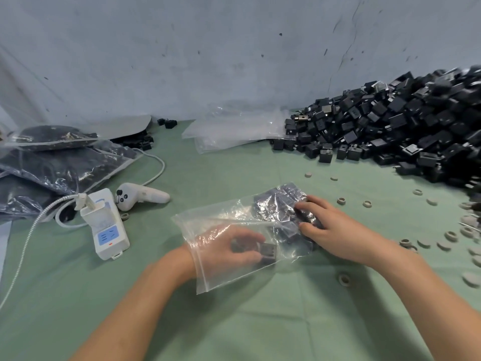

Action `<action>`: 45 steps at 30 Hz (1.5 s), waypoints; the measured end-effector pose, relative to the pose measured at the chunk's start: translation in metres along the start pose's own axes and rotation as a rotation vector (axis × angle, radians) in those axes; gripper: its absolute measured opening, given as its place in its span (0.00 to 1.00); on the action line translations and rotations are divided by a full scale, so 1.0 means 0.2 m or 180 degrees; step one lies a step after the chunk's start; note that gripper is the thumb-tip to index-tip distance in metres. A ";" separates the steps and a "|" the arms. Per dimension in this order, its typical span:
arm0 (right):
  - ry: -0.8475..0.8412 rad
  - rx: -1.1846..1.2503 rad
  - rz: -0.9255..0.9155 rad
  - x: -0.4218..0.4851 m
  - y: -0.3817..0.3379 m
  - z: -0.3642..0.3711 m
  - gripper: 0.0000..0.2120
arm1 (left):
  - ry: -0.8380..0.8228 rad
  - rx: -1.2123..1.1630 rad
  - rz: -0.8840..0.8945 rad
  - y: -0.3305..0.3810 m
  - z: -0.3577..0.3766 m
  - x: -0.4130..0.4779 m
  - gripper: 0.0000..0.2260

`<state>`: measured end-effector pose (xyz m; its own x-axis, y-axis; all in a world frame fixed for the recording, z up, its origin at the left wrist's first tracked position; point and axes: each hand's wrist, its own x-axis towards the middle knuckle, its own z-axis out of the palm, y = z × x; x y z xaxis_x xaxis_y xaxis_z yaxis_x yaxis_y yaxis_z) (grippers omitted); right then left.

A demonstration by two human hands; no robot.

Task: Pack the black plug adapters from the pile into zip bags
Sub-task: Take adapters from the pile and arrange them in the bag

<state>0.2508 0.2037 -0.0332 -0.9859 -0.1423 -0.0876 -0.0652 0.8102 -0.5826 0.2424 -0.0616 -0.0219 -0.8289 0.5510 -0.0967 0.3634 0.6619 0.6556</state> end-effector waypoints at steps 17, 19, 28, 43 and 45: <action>-0.0167 0.0067 -0.0057 0.01 0.01 -0.02 0.29 | 0.0149 -0.0515 0.0094 0.03 0.07 0.02 0.07; -0.0159 0.0062 -0.0066 0.02 0.02 -0.01 0.29 | 0.0023 -0.0624 0.0047 0.04 0.06 0.02 0.07; -0.0107 0.0013 -0.0107 0.01 0.02 -0.01 0.28 | 0.0103 -0.0582 -0.0055 0.10 0.12 0.03 0.08; -0.0104 0.0301 -0.0040 0.00 0.00 -0.01 0.18 | 0.0256 -0.0492 -0.0243 0.13 0.15 0.05 0.07; -0.0103 0.0293 -0.0054 0.00 0.00 -0.01 0.18 | 0.0405 -0.0050 -0.0361 0.16 0.16 0.05 0.12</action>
<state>0.2512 0.2050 -0.0313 -0.9792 -0.1751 -0.1021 -0.0660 0.7520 -0.6559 0.2593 -0.0189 -0.0262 -0.9117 0.4038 -0.0759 0.2586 0.7076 0.6575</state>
